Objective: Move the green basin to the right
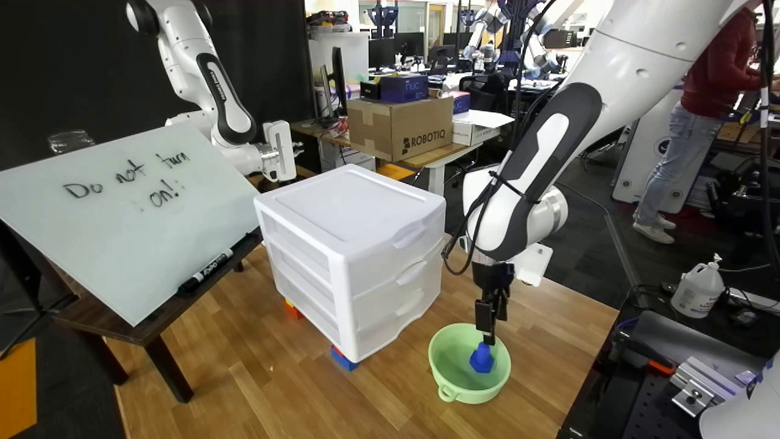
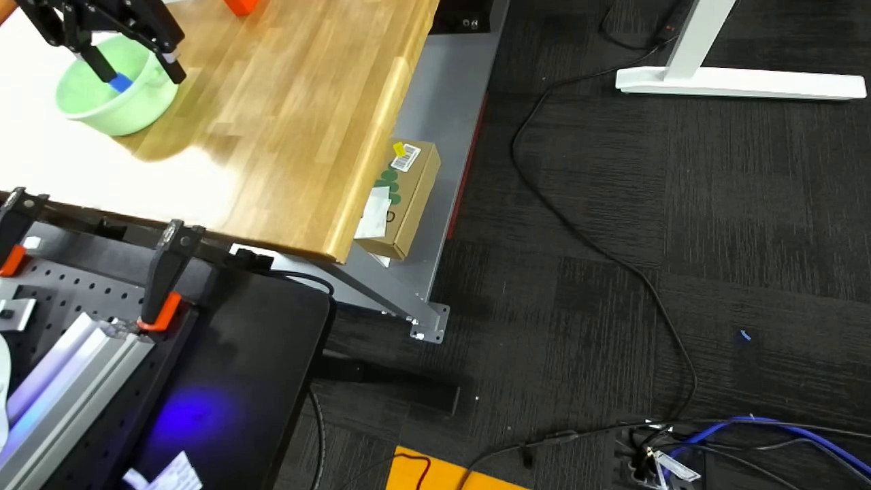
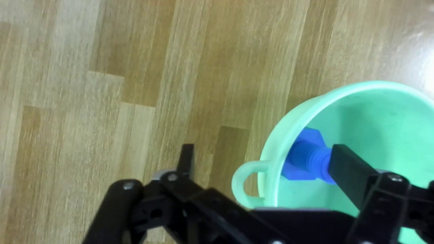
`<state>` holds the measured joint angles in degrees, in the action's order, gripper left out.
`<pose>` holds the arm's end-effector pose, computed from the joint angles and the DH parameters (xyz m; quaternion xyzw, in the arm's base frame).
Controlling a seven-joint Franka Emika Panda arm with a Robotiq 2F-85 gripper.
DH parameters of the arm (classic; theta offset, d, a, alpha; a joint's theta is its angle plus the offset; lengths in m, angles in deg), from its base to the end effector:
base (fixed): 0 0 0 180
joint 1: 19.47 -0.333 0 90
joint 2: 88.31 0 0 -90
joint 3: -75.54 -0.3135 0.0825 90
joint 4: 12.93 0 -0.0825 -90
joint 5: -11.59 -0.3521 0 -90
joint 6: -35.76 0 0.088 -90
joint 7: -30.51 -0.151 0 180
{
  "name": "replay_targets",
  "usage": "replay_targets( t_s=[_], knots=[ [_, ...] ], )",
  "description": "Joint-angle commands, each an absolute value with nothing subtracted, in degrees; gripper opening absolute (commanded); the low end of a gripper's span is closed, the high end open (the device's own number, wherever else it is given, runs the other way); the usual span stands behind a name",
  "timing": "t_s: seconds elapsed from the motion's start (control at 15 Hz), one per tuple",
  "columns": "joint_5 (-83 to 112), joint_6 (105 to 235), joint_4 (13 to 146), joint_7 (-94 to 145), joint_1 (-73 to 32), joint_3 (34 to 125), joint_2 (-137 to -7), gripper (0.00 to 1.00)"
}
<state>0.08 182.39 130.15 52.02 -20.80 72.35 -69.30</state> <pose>0.4101 0.0369 0.1242 -0.9805 -0.1336 0.1251 0.0718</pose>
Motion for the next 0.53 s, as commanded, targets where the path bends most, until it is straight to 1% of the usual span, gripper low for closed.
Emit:
replay_targets(
  t_s=[0.0, 0.47],
  knots=[
    [1.60, 182.52, 128.04, 49.49, -19.57, 71.06, -67.32, 1.00],
    [2.70, 183.27, 129.13, 46.78, -20.05, 71.05, -69.21, 1.00]
  ],
)
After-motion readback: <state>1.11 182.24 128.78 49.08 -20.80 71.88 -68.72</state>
